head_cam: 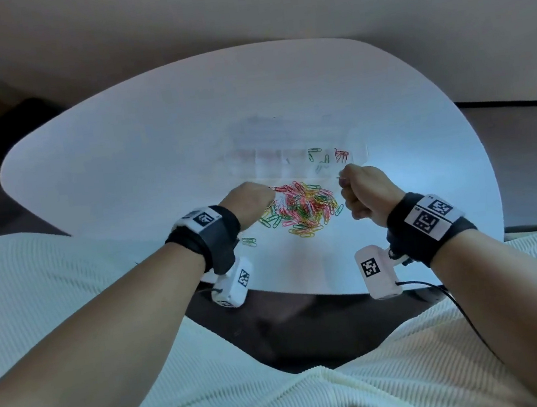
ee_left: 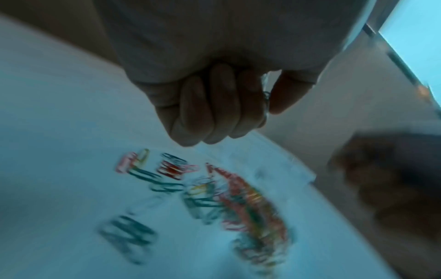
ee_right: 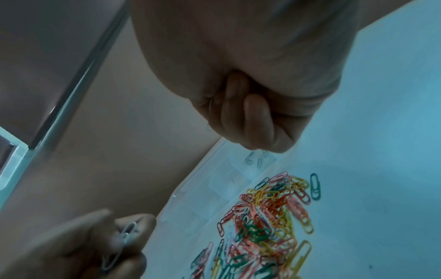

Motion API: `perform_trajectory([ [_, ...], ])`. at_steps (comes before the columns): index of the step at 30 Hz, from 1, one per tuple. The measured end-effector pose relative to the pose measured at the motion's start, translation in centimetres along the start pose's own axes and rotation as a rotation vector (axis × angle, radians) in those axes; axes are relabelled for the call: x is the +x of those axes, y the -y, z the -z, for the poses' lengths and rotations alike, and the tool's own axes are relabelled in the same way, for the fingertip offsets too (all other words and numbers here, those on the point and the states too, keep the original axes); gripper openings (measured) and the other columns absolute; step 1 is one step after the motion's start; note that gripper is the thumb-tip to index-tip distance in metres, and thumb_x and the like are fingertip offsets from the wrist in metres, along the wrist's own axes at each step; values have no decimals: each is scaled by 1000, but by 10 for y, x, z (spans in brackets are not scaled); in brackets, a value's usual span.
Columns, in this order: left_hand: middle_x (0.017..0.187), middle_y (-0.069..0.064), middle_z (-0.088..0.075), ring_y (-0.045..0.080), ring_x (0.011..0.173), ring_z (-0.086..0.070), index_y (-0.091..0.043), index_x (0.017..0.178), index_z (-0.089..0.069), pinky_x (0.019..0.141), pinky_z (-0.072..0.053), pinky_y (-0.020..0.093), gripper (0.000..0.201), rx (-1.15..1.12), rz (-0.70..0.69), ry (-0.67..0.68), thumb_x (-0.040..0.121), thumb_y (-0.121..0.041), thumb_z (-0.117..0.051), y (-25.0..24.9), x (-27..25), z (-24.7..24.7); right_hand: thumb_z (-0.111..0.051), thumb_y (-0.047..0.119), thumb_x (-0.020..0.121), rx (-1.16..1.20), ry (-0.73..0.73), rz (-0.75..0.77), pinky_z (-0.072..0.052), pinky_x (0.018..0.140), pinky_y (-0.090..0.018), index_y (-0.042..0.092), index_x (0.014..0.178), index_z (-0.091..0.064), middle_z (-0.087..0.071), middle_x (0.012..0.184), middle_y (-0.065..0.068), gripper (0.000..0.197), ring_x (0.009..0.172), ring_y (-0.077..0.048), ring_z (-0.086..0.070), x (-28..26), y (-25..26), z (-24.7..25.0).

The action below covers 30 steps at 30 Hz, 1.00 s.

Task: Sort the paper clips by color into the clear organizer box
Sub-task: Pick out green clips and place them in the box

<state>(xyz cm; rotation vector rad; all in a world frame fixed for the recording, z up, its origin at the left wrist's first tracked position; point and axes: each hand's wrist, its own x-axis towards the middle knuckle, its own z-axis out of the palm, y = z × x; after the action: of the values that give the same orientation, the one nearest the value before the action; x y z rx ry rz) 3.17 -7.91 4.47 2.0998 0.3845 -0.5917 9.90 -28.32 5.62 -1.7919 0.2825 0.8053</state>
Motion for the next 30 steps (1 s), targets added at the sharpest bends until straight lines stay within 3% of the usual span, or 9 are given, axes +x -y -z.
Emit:
perform_trajectory([
  [4,50,0,-16,12,52,-8,-15,60,-16,50,-11,23,28,-645,11,-9,70,6,-29,-11,-6,10,-35,18,98,177,74,-52,-12,40,-21,21,67,-27,-28,55,-2,33,42,-13,-15,5,0,-7],
  [9,48,1,-18,14,55,-6,-19,64,-16,52,-7,30,27,-840,-62,-11,64,7,-25,-29,0,22,-41,9,96,273,86,-47,-29,35,-21,13,82,-38,-65,75,-13,15,42,-13,-35,13,16,-18],
  [15,53,5,-23,14,52,-11,-15,72,-34,53,-6,31,30,-991,-101,-89,66,11,-20,-50,17,34,-43,-2,89,493,60,-52,-38,47,-23,7,85,-45,-50,69,-9,10,52,-16,-44,30,32,-33],
  [19,53,2,-25,12,46,-13,-12,69,-40,46,-10,21,23,-950,76,-102,74,4,-24,-59,35,33,-53,9,92,576,17,-103,-35,54,-25,7,92,-45,-41,72,-7,7,58,-18,-42,42,41,-43],
  [21,53,0,-26,12,43,-14,-13,69,-39,43,-13,19,20,-901,190,-100,80,0,-27,-59,44,30,-58,18,93,626,9,-105,-51,69,-26,5,105,-49,-49,87,-12,21,79,-24,-59,47,48,-46],
  [23,55,1,-30,12,45,-18,-11,72,-42,44,-17,21,18,-849,262,-129,85,-3,-33,-59,51,26,-61,30,93,657,13,-124,-51,95,-32,2,123,-49,-53,113,-15,43,110,-28,-60,49,54,-48],
  [25,60,3,-35,14,48,-26,-9,77,-46,46,-22,22,12,-799,297,-167,86,-6,-39,-60,56,23,-63,39,90,694,25,-165,-47,93,-25,1,132,-44,-51,116,-6,60,99,-17,-59,53,57,-49],
  [27,65,4,-40,16,52,-35,-9,82,-49,46,-27,21,8,-789,312,-190,86,-8,-42,-61,59,21,-66,47,86,744,29,-228,-40,80,-18,1,137,-39,-43,96,2,73,72,-11,-39,56,57,-48],
  [30,69,4,-43,17,57,-42,-8,88,-51,48,-33,21,8,-834,329,-199,86,-9,-43,-65,65,21,-60,54,89,745,65,-241,-33,112,-28,-2,143,-32,-47,115,3,83,89,-14,-43,58,54,-41],
])
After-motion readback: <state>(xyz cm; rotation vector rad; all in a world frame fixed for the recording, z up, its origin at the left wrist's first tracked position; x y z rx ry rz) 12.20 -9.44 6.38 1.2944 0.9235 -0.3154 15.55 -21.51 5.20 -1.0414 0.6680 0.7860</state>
